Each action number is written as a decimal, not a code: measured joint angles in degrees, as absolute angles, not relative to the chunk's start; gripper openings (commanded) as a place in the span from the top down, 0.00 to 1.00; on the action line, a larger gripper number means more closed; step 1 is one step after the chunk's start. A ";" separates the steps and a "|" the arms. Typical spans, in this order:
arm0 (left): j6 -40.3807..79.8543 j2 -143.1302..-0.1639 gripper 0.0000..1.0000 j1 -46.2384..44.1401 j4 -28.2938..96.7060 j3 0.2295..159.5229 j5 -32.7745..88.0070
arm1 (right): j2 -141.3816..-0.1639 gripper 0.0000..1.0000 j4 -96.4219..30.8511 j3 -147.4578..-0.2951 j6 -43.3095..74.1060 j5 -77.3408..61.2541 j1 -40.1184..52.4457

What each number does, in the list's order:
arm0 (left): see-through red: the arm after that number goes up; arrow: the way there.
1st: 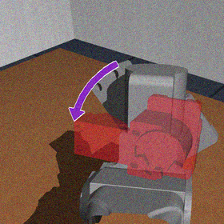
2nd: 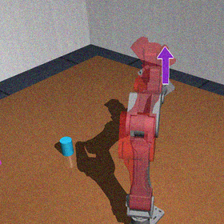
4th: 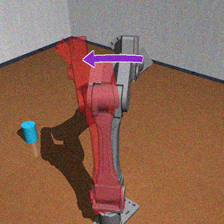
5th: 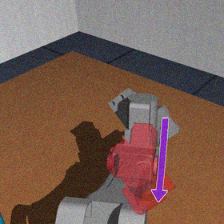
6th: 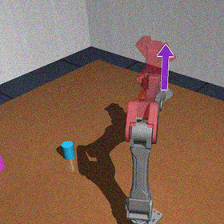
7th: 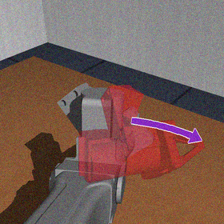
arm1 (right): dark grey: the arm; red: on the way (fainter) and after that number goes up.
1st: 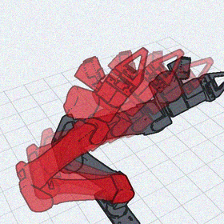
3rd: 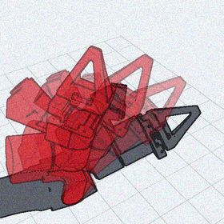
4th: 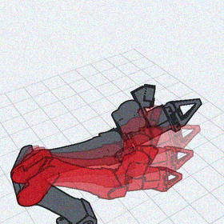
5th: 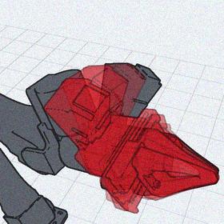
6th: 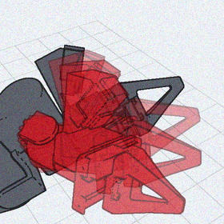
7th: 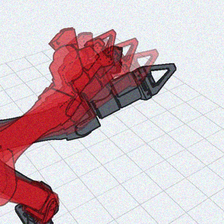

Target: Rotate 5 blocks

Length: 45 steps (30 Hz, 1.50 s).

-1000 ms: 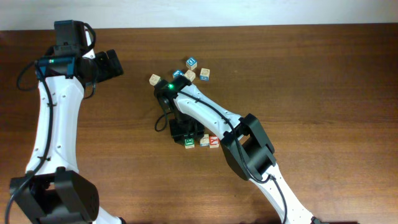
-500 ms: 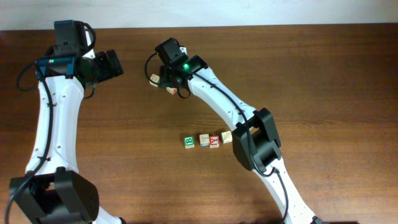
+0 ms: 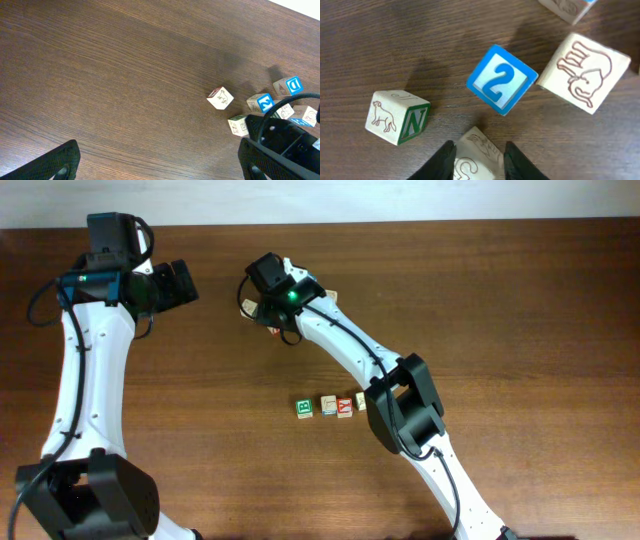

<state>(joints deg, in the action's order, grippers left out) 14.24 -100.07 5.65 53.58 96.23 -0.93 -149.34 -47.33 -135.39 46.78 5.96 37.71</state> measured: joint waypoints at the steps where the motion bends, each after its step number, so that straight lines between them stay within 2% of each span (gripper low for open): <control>1: 14.22 -100.07 0.01 5.65 53.60 96.23 -0.91 | -149.34 0.50 -47.13 -135.39 46.92 5.98 37.76; 2: 14.24 -100.07 0.01 5.65 53.58 96.23 -0.91 | -149.34 0.47 -46.83 -135.39 46.65 5.98 37.80; 4: 14.24 -100.07 0.01 5.65 53.60 96.23 -0.93 | -149.42 0.47 -46.61 -135.39 46.70 5.96 37.82; 8: 14.24 -100.07 0.01 5.65 53.58 96.23 -0.93 | -151.22 0.59 -47.05 -135.37 46.54 3.05 37.91; 16: 14.24 -100.07 0.01 5.65 53.60 96.23 -0.91 | -151.02 0.64 -54.00 -135.98 42.78 -1.13 37.80; 22: 14.24 -100.07 0.01 5.65 53.58 96.23 -0.93 | -150.36 0.63 -69.73 -136.55 37.04 -13.21 38.06; 23: 14.22 -100.07 0.01 5.65 53.60 96.23 -0.93 | -150.36 0.59 -71.90 -136.57 36.12 -14.61 38.48; 25: 14.22 -100.07 0.01 5.65 53.60 96.23 -0.91 | -150.36 0.55 -75.99 -136.53 34.79 -16.75 40.36; 31: 14.24 -100.07 0.01 5.65 53.60 96.23 -0.93 | -150.50 0.54 -84.03 -135.85 32.10 -16.53 48.60; 34: 14.24 -100.07 0.01 5.65 53.60 96.23 -0.93 | -150.58 0.53 -85.47 -135.85 31.73 -13.91 48.64; 36: 14.24 -100.07 0.01 5.65 53.60 96.23 -0.91 | -150.58 0.43 -85.47 -135.85 32.53 -12.53 47.27; 37: 14.24 -100.07 0.01 5.65 53.60 96.23 -0.93 | -150.58 0.42 -85.27 -135.85 32.77 -12.10 46.50; 42: 14.24 -100.07 0.01 5.65 53.58 96.23 -0.93 | -149.91 0.44 -76.77 -135.96 34.76 -11.84 41.58; 45: 14.22 -100.07 0.01 5.65 53.60 96.23 -0.91 | -149.82 0.48 -74.48 -135.96 34.87 -11.57 41.60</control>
